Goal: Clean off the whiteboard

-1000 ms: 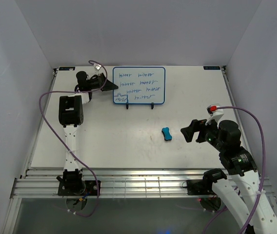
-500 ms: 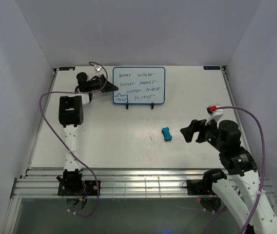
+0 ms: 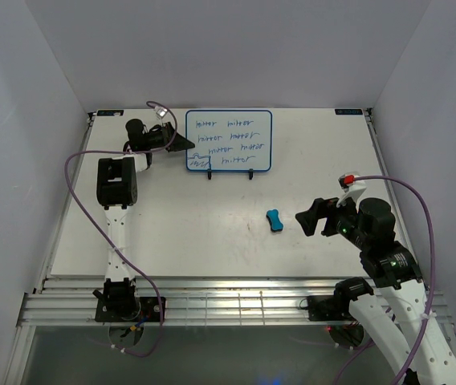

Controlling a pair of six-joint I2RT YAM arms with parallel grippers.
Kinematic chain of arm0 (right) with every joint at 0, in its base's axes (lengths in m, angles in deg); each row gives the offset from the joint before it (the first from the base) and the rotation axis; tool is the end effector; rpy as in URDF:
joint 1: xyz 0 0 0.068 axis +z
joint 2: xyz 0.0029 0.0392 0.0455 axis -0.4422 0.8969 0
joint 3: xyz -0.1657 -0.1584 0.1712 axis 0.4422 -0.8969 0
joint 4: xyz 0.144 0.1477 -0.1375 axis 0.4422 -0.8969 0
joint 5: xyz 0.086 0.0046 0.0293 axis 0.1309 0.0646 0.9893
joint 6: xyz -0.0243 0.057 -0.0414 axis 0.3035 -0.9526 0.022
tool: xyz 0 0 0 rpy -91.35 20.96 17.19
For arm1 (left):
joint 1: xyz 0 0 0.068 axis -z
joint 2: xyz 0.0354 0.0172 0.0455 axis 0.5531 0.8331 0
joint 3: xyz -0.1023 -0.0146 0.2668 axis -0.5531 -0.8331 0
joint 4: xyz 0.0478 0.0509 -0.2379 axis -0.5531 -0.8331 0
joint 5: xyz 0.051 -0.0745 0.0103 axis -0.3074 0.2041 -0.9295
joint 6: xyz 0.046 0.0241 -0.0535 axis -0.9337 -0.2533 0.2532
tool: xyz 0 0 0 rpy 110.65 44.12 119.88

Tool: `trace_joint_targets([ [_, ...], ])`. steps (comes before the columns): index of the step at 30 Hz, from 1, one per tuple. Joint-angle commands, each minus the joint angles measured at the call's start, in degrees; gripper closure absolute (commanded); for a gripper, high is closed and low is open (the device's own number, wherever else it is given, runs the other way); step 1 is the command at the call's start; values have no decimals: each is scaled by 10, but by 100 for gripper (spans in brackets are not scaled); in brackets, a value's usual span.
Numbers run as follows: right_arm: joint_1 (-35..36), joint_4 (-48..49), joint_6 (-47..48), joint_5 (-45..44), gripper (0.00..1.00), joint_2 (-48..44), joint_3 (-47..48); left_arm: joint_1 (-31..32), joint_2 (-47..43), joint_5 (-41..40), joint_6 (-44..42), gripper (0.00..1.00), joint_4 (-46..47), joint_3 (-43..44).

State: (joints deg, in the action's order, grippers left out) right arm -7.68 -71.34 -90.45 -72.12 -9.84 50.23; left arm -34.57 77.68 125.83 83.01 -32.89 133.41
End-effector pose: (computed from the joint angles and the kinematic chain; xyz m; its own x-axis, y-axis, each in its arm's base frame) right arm 0.1100 0.0475 0.2991 -0.4144 0.0971 -0.9049 -0.3729 0.8889 0.2661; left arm 0.5540 -0.0518 0.1232 -0.7911 -0.1680 -0.5882 0.5763 0.1175 -0.8087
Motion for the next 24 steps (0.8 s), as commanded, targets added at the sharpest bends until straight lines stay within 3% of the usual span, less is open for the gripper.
trace_joint_targets([
  [1,2,20,0,5,3,-3,0,0,-14,16,5,58,19,19],
  [8,2,20,1,6,3,-1,0,27,-8,17,15,58,24,28],
  [17,2,19,2,5,3,-2,0,26,-3,23,17,66,31,28],
  [24,2,19,4,7,3,0,0,15,0,28,34,65,50,24],
])
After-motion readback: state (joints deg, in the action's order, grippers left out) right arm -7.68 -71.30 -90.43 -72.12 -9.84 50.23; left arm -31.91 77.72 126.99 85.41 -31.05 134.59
